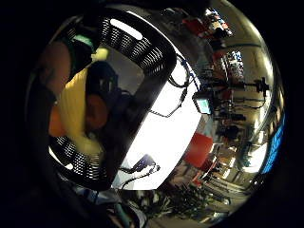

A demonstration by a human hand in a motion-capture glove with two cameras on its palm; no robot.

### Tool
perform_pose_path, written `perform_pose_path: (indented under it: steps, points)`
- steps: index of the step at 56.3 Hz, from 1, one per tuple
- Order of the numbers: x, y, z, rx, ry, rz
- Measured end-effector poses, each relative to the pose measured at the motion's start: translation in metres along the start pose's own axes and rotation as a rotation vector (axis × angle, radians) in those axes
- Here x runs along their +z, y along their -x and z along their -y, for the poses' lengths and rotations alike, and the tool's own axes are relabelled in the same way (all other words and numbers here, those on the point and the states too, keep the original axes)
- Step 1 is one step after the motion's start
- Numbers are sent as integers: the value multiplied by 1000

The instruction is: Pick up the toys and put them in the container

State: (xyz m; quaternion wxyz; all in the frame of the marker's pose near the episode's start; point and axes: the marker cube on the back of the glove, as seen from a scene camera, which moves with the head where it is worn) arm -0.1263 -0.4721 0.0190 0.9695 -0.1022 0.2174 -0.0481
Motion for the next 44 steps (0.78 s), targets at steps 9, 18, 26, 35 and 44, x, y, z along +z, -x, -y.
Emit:
perform_pose_path:
  steps: [9,18,26,35,44]
  points:
    - [1,-38,-55,-31,-16,32]
    - [13,-95,-137,26,-79,45]
    - [43,-152,-214,181,-34,60]
    - [92,-206,-287,293,-8,154]
    - [119,-224,-338,379,-62,265]
